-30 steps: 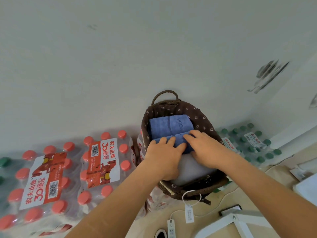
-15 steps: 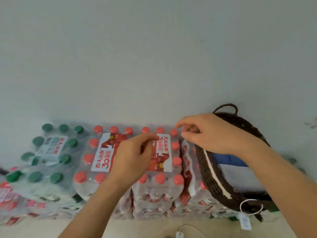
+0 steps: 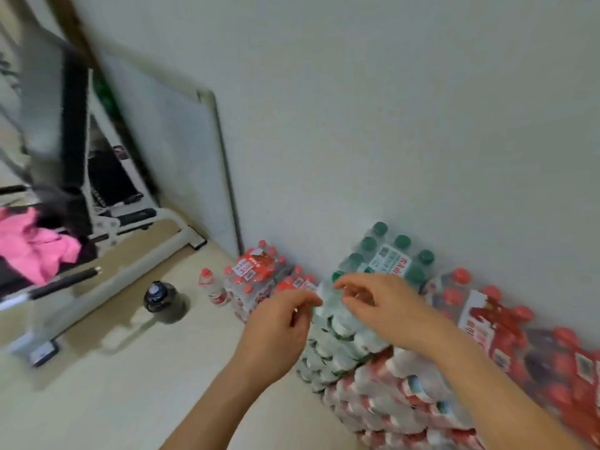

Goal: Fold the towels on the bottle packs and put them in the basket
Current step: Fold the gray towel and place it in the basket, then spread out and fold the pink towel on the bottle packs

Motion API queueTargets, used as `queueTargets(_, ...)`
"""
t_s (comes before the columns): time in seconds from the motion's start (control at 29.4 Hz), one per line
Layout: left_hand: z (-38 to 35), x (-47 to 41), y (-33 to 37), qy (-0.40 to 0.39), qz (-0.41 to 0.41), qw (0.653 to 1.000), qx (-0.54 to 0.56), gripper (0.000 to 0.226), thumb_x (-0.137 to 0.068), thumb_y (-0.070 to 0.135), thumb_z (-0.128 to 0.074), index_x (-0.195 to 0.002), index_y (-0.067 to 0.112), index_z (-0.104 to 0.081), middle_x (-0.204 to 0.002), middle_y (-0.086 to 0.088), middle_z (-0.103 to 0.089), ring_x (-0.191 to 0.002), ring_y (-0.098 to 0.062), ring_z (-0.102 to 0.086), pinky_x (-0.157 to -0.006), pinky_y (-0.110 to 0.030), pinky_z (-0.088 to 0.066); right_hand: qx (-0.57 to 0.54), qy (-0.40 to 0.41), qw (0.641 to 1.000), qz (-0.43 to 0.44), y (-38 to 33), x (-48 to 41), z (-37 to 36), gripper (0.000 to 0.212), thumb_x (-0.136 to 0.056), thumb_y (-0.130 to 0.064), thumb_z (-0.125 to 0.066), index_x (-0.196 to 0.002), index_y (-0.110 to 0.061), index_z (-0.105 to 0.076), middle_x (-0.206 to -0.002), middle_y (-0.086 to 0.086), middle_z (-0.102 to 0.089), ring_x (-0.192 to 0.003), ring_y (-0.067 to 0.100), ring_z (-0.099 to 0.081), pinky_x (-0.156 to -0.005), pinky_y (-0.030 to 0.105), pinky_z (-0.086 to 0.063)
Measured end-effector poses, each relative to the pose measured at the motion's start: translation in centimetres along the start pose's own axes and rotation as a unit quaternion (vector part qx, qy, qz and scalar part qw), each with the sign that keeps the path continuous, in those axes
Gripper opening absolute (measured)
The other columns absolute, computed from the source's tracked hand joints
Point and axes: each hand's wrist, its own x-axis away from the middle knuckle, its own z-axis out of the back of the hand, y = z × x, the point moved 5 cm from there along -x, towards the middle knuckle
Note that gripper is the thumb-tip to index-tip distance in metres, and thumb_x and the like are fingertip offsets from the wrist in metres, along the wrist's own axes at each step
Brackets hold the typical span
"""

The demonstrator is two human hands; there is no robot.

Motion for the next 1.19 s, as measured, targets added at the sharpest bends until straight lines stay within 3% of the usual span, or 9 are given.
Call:
queueTargets(0.1, 4.7, 1.8, -5.3, 0.042, 0.069, 0.997, -0.014, 0.025, -0.092, 0.017, -0.052, -0.100, 0.034, -0.068, -0.083, 0.026, -0.061, -0.078, 0.007, -0.054, -0.072, -0.010, -0.040, -0.017, -0.035, 0.998, 0.043, -4.4, -4.8, -5.1, 0.019, -0.092, -0.026, -0.058, -0.106, -0.036, -0.067, -0.089, -0.020, -0.068, -0.082, -0.005, -0.062, -0.074, 0.010, -0.047)
queueTargets(0.2, 8.9, 3.6, -10.2, 0.094, 0.163, 0.982, -0.005, 0.025, -0.095, 0.021, -0.048, -0.100, 0.035, -0.068, -0.068, 0.022, -0.057, -0.077, -0.004, -0.059, -0.073, -0.022, -0.046, -0.040, -0.075, 0.993, 0.085, -8.2, -8.8, -9.7, 0.017, -0.090, -0.020, -0.061, -0.097, -0.033, -0.069, -0.086, -0.017, -0.070, -0.080, -0.002, -0.063, -0.074, 0.018, -0.050)
queueTargets(0.31, 12.4, 5.0, -14.7, 0.146, 0.236, 0.961, 0.000, 0.030, -0.095, 0.016, -0.044, -0.101, 0.034, -0.067, -0.068, 0.017, -0.059, -0.081, -0.007, -0.061, -0.076, -0.026, -0.049, -0.086, -0.118, 0.985, 0.094, -11.5, -12.6, -13.8, 0.027, -0.089, -0.016, -0.061, -0.093, -0.042, -0.063, -0.089, -0.014, -0.070, -0.079, -0.005, -0.062, -0.073, 0.011, -0.047)
queueTargets(0.44, 16.5, 5.5, -20.2, 0.208, 0.311, 0.927, -0.012, 0.029, -0.095, 0.016, -0.045, -0.104, 0.035, -0.066, -0.090, 0.019, -0.064, -0.088, -0.001, -0.058, -0.082, -0.022, -0.046, -0.174, -0.184, 0.964, 0.075, -15.3, -18.2, -18.9, 0.024, -0.091, -0.016, -0.060, -0.104, -0.036, -0.064, -0.090, 0.000, -0.068, -0.076, 0.007, -0.063, -0.073, 0.034, -0.054)
queueTargets(0.58, 20.6, 3.1, -25.3, 0.265, 0.361, 0.894, 0.027, 0.028, -0.095, 0.019, -0.044, -0.100, 0.036, -0.066, -0.075, 0.013, -0.067, -0.070, 0.002, -0.058, -0.063, -0.018, -0.046, -0.250, -0.247, 0.935, 0.038, -18.8, -24.9, -23.1, 0.020, -0.095, -0.021, -0.055, -0.114, -0.027, -0.060, -0.098, 0.000, -0.070, -0.087, 0.010, -0.066, -0.066, 0.022, -0.050)
queueTargets(0.75, 25.5, -0.9, -31.1, 0.306, 0.412, 0.858, 0.031, 0.032, -0.095, 0.015, -0.040, -0.098, 0.034, -0.064, -0.069, 0.006, -0.064, -0.053, -0.003, -0.051, -0.052, -0.019, -0.041, -0.296, -0.306, 0.904, -0.024, -22.4, -33.4, -27.0, 0.021, -0.098, -0.024, -0.050, -0.114, -0.021, -0.063, -0.102, 0.001, -0.070, -0.094, 0.016, -0.066, -0.072, 0.029, -0.055)
queueTargets(0.88, 29.0, -3.0, -36.2, 0.300, 0.446, 0.843, -0.025, 0.034, -0.092, 0.011, -0.043, -0.109, 0.028, -0.066, -0.095, 0.010, -0.062, -0.084, -0.008, -0.056, -0.074, -0.022, -0.043, -0.346, -0.342, 0.868, -0.092, -25.5, -38.6, -30.5, 0.018, -0.098, -0.018, -0.049, -0.111, -0.017, -0.062, -0.101, 0.010, -0.072, -0.082, 0.022, -0.070, -0.065, 0.029, -0.053)
queueTargets(0.99, 31.3, -4.1, -40.6, 0.292, 0.463, 0.835, -0.049, 0.036, -0.092, 0.012, -0.043, -0.118, 0.026, -0.063, -0.114, 0.008, -0.060, -0.104, -0.011, -0.054, -0.084, -0.021, -0.040, -0.376, -0.360, 0.845, -0.127, -28.4, -42.0, -33.9, 0.018, -0.098, -0.019, -0.050, -0.110, -0.013, -0.062, -0.102, 0.014, -0.072, -0.085, 0.027, -0.070, -0.065, 0.029, -0.052)
queueTargets(1.19, 35.3, -5.8, -52.9, 0.260, 0.499, 0.822, -0.083, 0.038, -0.091, 0.016, -0.044, -0.125, 0.025, -0.061, -0.125, 0.000, -0.058, -0.115, -0.019, -0.051, -0.090, -0.030, -0.045, -0.387, -0.378, 0.816, -0.201, -34.7, -48.6, -43.6, 0.022, -0.098, -0.020, -0.051, -0.117, -0.012, -0.059, -0.110, 0.016, -0.070, -0.094, 0.027, -0.068, -0.077, 0.034, -0.054)
